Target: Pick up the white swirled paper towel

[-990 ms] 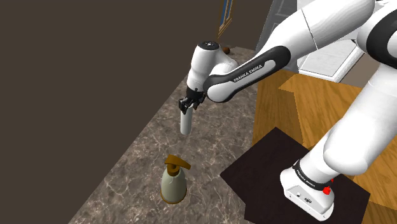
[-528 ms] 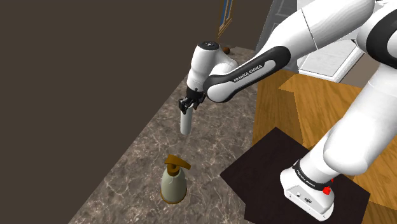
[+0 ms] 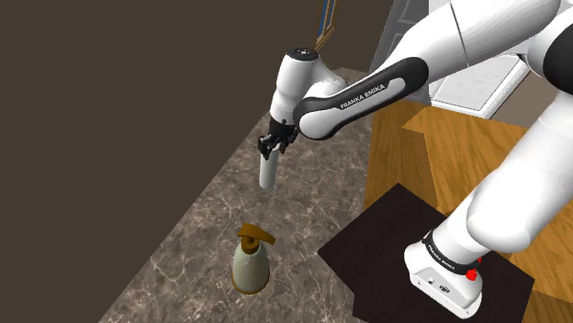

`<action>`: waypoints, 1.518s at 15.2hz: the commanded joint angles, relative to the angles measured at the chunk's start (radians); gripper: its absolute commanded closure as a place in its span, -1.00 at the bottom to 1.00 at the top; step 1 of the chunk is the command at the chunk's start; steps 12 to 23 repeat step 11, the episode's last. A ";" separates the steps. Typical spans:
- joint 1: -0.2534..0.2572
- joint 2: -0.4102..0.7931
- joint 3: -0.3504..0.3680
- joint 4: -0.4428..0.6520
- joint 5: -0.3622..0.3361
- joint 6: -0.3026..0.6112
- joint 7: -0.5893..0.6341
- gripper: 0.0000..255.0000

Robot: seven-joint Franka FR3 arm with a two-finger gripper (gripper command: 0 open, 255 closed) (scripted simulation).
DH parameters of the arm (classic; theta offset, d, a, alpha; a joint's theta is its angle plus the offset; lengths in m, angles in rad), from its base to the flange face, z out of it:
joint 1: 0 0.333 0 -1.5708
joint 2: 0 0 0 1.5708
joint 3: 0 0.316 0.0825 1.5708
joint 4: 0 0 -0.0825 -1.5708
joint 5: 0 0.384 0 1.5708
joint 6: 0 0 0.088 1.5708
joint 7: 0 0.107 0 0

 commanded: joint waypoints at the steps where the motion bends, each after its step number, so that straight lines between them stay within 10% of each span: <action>1: -0.002 -0.018 0.002 0.010 0.014 -0.027 -0.012 1.00; 23: -0.005 -0.080 0.005 0.057 0.057 -0.131 -0.046 1.00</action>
